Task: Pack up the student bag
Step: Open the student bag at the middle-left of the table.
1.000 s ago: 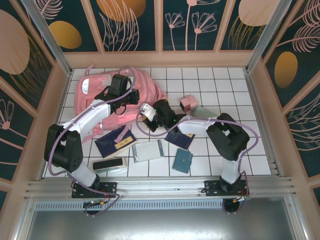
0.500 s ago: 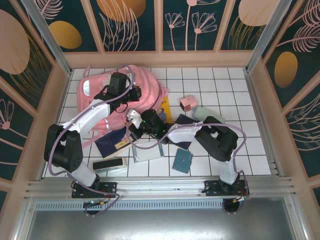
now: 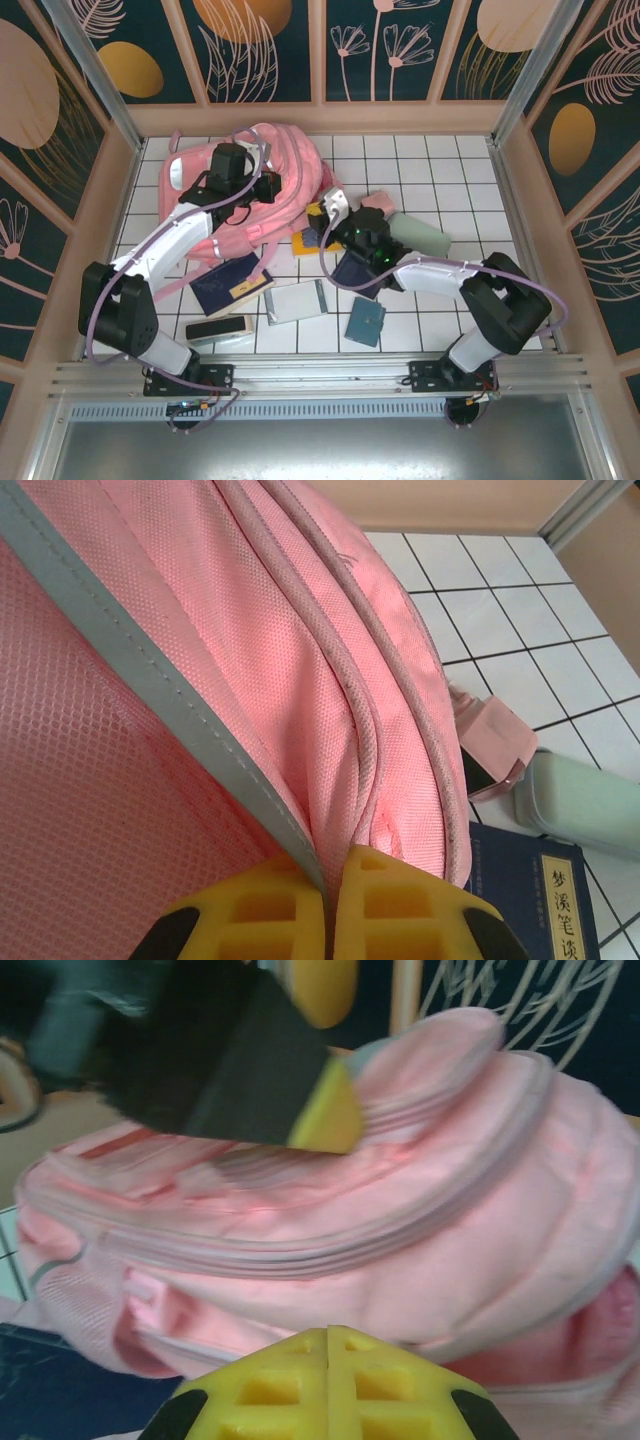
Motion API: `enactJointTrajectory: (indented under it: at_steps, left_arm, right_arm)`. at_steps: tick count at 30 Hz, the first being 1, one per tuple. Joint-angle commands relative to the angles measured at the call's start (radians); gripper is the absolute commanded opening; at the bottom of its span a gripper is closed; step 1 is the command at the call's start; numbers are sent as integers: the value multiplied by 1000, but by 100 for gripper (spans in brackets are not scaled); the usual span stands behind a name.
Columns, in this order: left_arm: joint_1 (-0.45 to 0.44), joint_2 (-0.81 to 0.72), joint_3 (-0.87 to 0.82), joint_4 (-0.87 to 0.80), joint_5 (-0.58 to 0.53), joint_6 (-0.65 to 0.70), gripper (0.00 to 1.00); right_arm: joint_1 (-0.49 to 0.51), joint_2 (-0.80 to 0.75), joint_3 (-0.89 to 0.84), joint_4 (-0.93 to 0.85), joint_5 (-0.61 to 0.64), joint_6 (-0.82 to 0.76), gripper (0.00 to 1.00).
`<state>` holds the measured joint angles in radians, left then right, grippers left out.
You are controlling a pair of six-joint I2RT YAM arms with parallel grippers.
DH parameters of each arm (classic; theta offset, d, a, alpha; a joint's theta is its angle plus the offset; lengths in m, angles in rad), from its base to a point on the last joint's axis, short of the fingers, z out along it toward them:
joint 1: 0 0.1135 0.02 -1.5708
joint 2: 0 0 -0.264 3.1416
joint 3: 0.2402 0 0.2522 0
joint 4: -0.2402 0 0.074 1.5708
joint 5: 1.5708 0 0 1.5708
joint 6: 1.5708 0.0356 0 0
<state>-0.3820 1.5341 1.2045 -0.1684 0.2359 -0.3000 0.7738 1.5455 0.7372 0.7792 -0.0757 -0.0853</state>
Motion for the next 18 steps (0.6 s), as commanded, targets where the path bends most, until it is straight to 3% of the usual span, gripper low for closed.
enactJointTrajectory:
  at_steps: [1,14,18]
  left_arm:
    - [-3,-75,3,115,73,62,0]
    - [-3,-150,-34,156,150,92,0]
    - [-4,-174,-38,164,104,105,0]
  right_arm:
    - [-33,5,-8,-34,-18,54,0]
    - [-124,284,282,-175,-89,186,0]
    - [-137,365,316,-182,-126,266,0]
